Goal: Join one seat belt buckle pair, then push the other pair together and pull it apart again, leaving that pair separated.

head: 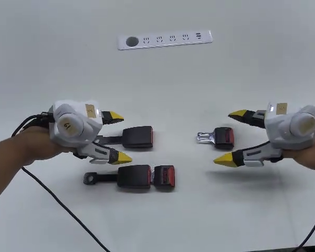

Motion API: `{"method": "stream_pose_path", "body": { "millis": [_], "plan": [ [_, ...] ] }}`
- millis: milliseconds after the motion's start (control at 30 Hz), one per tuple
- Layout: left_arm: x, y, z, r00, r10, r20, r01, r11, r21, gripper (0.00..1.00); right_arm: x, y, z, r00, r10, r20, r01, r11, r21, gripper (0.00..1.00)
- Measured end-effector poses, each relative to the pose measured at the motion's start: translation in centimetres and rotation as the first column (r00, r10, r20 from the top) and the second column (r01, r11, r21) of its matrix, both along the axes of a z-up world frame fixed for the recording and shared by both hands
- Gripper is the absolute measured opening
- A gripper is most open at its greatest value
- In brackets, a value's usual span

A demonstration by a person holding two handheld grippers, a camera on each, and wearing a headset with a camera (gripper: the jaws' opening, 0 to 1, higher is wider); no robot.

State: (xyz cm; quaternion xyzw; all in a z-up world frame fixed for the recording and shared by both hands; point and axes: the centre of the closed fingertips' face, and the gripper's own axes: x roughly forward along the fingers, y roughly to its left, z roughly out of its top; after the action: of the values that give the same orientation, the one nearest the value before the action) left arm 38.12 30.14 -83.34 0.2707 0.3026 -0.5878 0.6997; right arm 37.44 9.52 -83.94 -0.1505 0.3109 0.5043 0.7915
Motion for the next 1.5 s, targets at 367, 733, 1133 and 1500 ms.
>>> {"method": "stream_pose_path", "body": {
  "millis": [367,733,1133,1500],
  "plan": [
    [0.9,-0.5,-2.2,0.998,-0.014,-0.056,0.014,1.000,0.009,0.53,-0.7,-0.5,-1.7,0.996,0.066,-0.066,-0.069,0.997,-0.039,0.67],
    [1.0,-1.5,-2.1,0.998,-0.053,-0.033,0.054,0.999,0.005,0.43,-0.6,-0.8,-1.6,0.990,0.131,-0.047,-0.134,0.989,-0.064,0.46],
    [0.5,-1.7,-2.1,0.994,-0.106,-0.015,0.106,0.994,0.024,0.35,-0.6,-0.9,-1.3,0.980,0.197,-0.017,-0.198,0.980,-0.032,0.37],
    [0.5,-1.7,-2.1,0.995,-0.097,-0.029,0.098,0.995,0.031,0.35,-0.5,-0.9,-1.2,0.986,0.168,0.006,-0.168,0.985,0.039,0.36]
  ]
}}
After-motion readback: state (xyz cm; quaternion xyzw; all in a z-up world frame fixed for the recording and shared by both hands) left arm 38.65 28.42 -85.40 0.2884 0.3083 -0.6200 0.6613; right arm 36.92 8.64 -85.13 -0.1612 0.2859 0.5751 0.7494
